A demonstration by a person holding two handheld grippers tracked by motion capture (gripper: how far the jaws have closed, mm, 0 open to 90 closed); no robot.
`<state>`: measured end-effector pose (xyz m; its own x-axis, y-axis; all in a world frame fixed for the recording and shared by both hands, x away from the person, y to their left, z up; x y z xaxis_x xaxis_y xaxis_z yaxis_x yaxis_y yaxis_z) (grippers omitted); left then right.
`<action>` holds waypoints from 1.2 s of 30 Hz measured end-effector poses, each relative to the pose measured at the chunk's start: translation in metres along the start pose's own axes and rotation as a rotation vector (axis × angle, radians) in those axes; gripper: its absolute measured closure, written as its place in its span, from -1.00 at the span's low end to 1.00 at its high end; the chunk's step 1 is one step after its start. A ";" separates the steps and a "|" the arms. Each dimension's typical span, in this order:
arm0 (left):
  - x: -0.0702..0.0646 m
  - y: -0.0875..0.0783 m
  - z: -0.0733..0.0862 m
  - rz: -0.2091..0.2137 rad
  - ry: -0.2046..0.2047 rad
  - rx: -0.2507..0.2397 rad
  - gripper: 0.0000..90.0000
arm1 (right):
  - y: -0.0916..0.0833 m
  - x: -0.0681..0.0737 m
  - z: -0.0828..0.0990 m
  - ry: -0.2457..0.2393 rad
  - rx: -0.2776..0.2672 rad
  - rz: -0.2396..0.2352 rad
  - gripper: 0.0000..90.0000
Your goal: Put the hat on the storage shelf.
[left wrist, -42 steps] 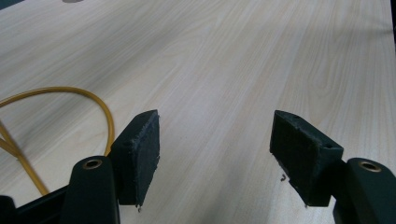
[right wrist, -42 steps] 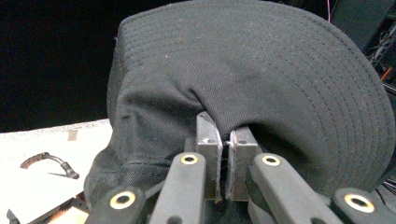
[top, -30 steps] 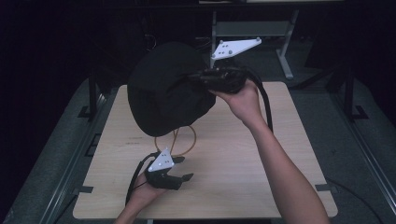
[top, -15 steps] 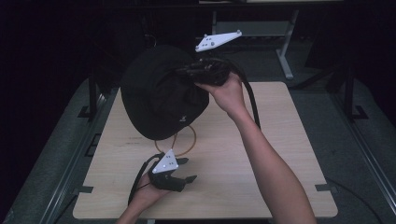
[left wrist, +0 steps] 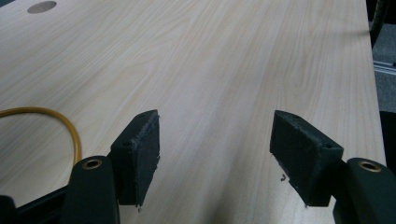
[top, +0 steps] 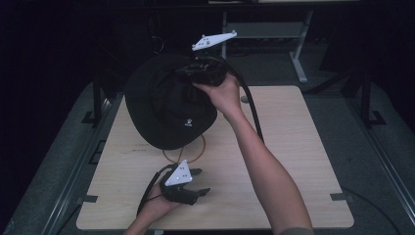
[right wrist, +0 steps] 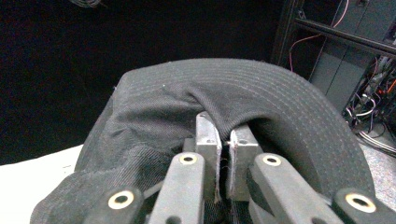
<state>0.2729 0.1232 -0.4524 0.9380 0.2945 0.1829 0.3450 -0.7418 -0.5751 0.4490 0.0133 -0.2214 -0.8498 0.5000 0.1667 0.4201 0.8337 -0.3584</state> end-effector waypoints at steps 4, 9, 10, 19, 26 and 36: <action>-0.001 0.002 -0.001 0.002 0.009 -0.002 -0.27 | 0.011 0.003 -0.001 -0.001 0.013 0.014 0.88; -0.002 0.003 -0.001 0.004 0.015 -0.004 -0.27 | 0.028 0.007 -0.002 -0.028 0.037 0.042 0.73; -0.002 0.003 -0.001 0.003 0.016 -0.003 -0.27 | 0.034 0.009 -0.001 -0.030 0.062 0.054 0.68; -0.002 0.000 0.001 -0.001 0.003 -0.005 -0.27 | 0.034 0.006 0.011 -0.026 0.073 0.041 0.18; -0.002 -0.001 0.002 -0.007 0.000 0.000 -0.27 | 0.015 -0.001 0.021 0.011 0.046 0.022 0.05; 0.002 -0.002 0.005 -0.020 -0.035 -0.007 -0.31 | -0.006 -0.011 0.034 0.037 0.030 0.019 -0.06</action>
<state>0.2737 0.1278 -0.4547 0.9290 0.3304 0.1664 0.3644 -0.7398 -0.5656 0.4453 -0.0052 -0.2521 -0.8292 0.5244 0.1935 0.4258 0.8169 -0.3890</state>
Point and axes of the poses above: each handheld gripper's, and its own axes: y roughly forward along the jaws, z roughly out of its underside, x roughly to its left, the point moved 3 cm from there along y, roughly forward along the jaws, and after that the axes turned 8 degrees about y, right-handed, at the moved point
